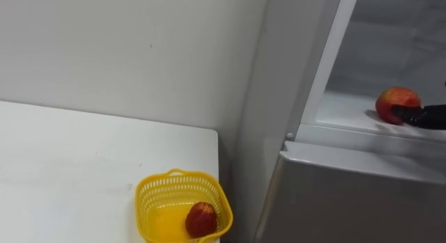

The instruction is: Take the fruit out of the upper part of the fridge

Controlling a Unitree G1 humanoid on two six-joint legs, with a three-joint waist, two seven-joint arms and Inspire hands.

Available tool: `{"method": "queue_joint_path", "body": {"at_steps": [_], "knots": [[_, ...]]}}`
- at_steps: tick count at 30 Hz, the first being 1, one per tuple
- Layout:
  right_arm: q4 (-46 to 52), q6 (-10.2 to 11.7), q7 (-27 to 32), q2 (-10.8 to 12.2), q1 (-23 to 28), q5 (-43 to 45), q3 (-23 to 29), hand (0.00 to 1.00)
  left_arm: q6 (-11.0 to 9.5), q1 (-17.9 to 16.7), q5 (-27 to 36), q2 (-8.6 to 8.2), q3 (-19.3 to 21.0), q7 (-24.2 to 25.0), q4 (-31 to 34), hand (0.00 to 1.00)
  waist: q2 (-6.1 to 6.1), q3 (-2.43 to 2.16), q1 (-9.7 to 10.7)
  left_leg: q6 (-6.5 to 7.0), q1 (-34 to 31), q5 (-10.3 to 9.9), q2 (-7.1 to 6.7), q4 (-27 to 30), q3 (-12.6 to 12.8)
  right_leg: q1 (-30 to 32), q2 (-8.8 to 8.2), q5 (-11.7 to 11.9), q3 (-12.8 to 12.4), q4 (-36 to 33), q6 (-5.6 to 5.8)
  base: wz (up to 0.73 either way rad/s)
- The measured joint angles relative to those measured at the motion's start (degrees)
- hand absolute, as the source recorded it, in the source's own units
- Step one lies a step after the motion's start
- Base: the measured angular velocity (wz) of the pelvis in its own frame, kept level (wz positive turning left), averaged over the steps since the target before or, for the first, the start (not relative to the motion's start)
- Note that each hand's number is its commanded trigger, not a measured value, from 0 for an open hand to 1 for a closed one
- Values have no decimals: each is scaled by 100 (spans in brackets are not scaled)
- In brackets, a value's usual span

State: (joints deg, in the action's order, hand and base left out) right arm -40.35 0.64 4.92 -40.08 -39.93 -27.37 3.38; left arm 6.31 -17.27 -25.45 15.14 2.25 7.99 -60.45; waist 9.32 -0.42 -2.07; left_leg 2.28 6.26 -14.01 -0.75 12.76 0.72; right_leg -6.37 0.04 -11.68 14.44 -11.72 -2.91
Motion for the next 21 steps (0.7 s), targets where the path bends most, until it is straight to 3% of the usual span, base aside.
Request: {"method": "queue_joint_path", "body": {"at_steps": [5,12,21], "knots": [[-11,-15,-153,0,0,5,-243,0,16,2,1,0,-9,16,5,0,5,-4,-4,0,27,0,1,13,-7,-2,-4,0,3,-6,0,0],[-268,-202,-268,0,0,34,-256,0,98,-55,1,8,1,140,171,0,37,-27,-135,0,9,0,-3,45,-27,38,-8,0,14,-6,0,1],[-482,-202,-251,-2,-76,47,-402,0,133,-144,3,21,-10,161,311,0,69,-32,-155,-4,-54,3,-6,85,-77,63,-14,2,64,-19,-4,3]]}}
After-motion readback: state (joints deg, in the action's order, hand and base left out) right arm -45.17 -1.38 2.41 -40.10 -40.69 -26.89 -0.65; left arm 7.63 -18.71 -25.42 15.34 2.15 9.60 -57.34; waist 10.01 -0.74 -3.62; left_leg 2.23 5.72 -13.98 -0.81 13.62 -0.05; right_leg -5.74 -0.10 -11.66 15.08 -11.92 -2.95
